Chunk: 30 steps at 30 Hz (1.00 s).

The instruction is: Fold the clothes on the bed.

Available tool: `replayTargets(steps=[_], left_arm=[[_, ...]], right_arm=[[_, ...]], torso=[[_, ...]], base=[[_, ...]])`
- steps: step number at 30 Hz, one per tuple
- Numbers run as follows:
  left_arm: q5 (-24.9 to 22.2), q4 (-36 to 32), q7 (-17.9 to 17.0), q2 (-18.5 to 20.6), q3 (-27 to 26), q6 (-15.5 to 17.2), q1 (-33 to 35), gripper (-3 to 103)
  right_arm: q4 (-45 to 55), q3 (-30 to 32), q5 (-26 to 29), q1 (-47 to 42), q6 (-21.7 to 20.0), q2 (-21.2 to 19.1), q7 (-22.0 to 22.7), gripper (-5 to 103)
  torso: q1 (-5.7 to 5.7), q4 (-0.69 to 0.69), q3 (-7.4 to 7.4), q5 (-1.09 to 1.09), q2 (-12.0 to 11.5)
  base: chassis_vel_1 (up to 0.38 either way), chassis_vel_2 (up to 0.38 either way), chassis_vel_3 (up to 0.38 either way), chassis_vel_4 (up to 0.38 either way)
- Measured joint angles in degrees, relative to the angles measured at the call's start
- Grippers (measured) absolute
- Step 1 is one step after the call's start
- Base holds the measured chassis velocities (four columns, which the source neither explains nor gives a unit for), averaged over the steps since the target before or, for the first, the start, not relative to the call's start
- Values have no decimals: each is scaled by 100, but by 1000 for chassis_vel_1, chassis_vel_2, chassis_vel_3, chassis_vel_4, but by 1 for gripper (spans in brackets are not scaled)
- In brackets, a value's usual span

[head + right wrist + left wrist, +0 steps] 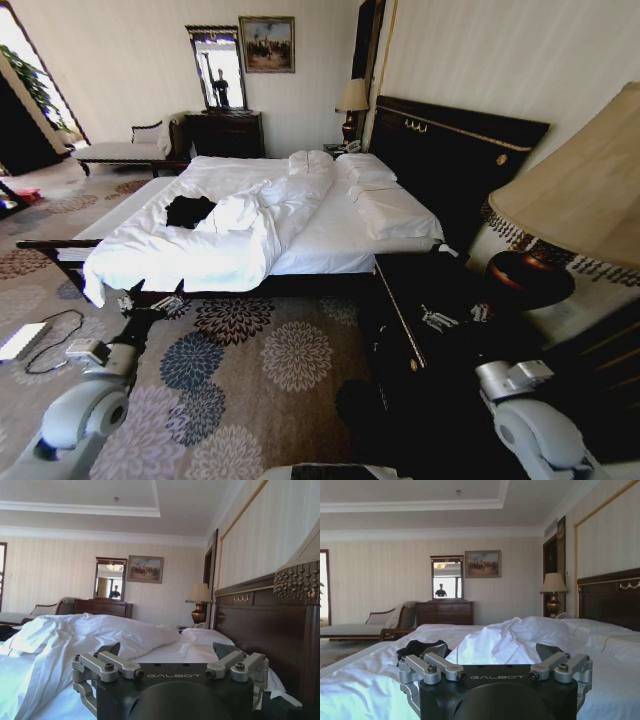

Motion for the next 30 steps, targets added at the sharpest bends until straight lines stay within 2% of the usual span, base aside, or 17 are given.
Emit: replayTargets(steps=[30], left_arm=[[32, 56, -25, -79, 112, -12, -26, 100]], right_arm=[[-134, -67, -200, -50, 149, 75, -151, 100]], torso=[[0, 0, 0, 0, 0]], base=[[-6, 5, 4, -5]])
